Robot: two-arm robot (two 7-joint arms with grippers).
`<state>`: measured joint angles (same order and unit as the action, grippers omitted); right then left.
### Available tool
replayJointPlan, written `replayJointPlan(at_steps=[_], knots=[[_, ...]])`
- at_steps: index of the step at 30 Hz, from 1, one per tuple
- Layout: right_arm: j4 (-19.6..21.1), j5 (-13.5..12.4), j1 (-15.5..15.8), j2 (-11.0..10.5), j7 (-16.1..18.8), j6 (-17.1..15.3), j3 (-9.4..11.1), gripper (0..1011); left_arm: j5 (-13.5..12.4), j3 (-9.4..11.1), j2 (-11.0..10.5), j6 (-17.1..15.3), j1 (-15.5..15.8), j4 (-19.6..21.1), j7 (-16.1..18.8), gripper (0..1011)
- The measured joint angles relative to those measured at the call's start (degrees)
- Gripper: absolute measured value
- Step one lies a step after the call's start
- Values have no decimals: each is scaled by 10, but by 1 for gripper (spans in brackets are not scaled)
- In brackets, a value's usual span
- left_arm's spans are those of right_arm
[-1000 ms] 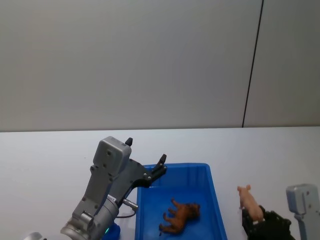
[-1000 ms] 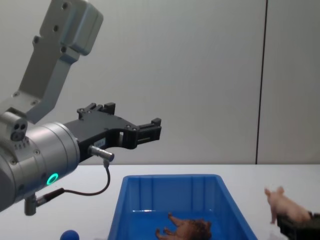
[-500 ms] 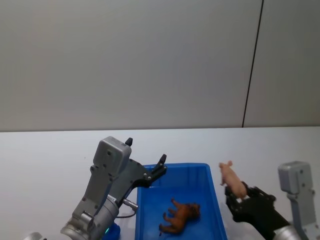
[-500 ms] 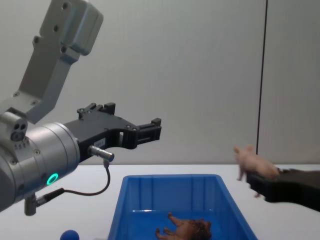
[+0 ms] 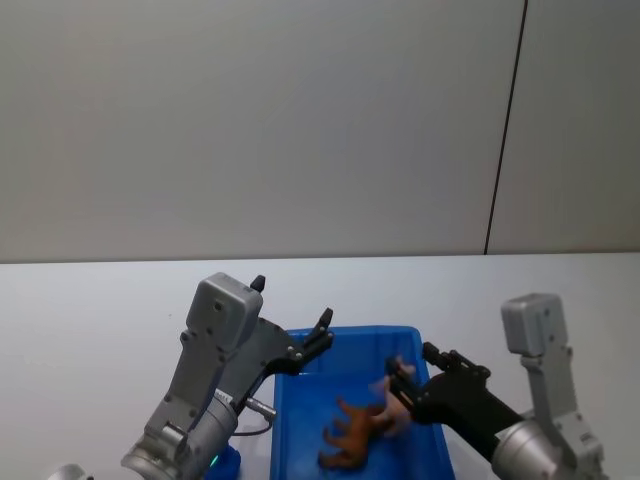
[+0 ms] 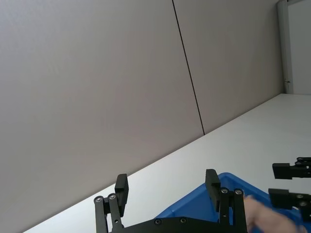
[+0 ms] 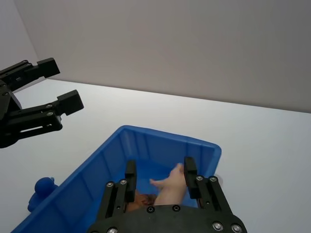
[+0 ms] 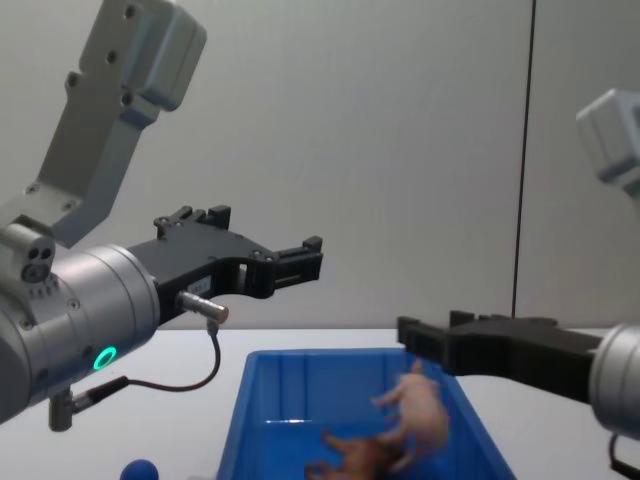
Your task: Pick up the two dolls from the table and place them into the box.
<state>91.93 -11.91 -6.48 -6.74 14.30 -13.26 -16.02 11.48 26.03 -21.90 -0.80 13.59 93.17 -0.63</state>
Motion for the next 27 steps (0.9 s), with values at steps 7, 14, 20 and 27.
replayJointPlan(at_steps=[7,14,20,27], knots=[[-16,-1,-12,8,4,-5,-3,766,0,0,0,0,0,0,0,1001],[-19,-1,-12,9,-13,-6,-2,940,0,0,0,0,0,0,0,1001],[-8,-1,0,4,-44,-4,1,1001,0,0,0,0,0,0,0,1001],[19,0,23,-8,-86,2,8,1001,0,0,0,0,0,0,0,1001]])
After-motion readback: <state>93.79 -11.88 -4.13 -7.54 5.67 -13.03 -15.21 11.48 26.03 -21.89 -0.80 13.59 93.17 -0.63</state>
